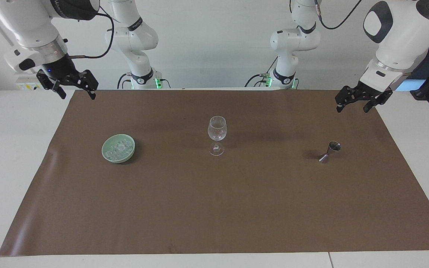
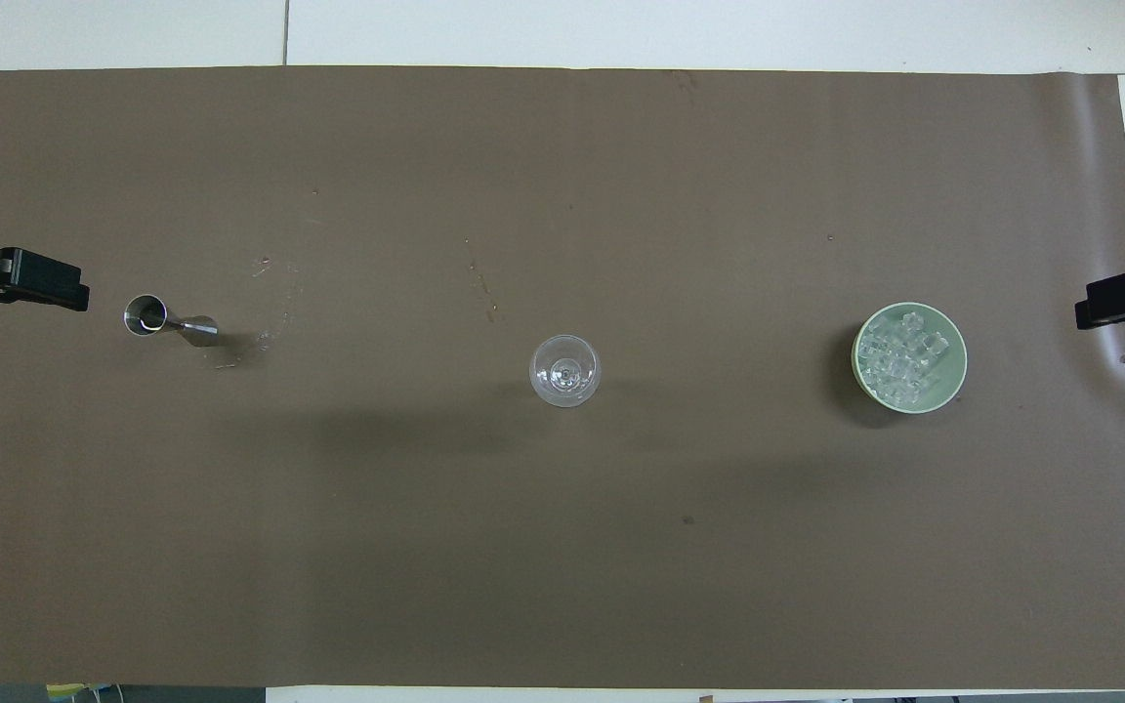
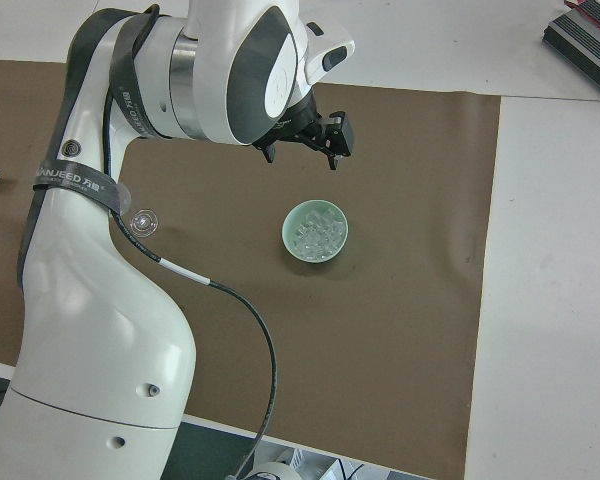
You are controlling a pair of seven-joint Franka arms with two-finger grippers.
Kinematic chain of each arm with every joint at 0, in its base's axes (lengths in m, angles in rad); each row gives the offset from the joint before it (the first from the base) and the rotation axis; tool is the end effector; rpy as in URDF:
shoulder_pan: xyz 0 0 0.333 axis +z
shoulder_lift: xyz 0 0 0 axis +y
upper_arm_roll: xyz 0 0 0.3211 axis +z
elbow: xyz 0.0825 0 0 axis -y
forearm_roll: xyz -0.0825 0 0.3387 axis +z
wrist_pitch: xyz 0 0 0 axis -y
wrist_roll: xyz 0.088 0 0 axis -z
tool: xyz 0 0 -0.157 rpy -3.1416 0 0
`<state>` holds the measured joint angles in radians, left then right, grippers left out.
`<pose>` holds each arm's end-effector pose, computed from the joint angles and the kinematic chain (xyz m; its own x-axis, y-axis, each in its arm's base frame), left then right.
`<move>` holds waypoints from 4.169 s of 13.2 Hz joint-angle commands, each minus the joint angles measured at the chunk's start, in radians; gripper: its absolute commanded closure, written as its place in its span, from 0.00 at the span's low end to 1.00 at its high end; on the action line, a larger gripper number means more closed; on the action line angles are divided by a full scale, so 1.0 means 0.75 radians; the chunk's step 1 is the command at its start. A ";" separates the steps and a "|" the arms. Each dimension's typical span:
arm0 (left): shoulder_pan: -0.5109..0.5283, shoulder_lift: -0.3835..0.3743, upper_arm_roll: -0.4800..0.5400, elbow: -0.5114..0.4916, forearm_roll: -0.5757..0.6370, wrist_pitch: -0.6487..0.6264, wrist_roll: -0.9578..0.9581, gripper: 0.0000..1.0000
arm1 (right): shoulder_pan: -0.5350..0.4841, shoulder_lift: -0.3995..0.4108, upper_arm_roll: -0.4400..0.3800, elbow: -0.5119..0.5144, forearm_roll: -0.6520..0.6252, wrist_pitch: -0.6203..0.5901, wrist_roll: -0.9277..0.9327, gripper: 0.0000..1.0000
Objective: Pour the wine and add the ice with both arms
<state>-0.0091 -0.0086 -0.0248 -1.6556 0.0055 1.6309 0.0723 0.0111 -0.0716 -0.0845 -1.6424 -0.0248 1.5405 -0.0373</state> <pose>0.5089 -0.0165 0.5529 0.9942 -0.1063 -0.0165 -0.1064 -0.9943 -0.0045 0.4796 -0.0406 0.5820 0.9988 -0.0364 -0.0312 -0.0359 -0.9992 0.0176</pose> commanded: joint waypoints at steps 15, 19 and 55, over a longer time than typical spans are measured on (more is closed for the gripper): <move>0.002 -0.007 0.002 -0.010 0.019 0.004 0.004 0.00 | -0.005 -0.017 0.002 -0.019 0.013 0.008 -0.020 0.00; 0.002 -0.007 0.002 -0.012 0.019 0.000 0.004 0.00 | -0.007 -0.017 0.002 -0.019 0.013 0.006 -0.018 0.00; 0.039 0.465 0.207 0.319 -0.314 -0.056 -0.746 0.00 | -0.009 -0.017 0.002 -0.019 0.013 0.006 -0.018 0.00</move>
<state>0.0222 0.2804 0.0964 -1.4752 -0.1896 1.6065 -0.3730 0.0109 -0.0716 -0.0846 -1.6436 -0.0248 1.5404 -0.0373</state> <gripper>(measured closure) 0.000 0.000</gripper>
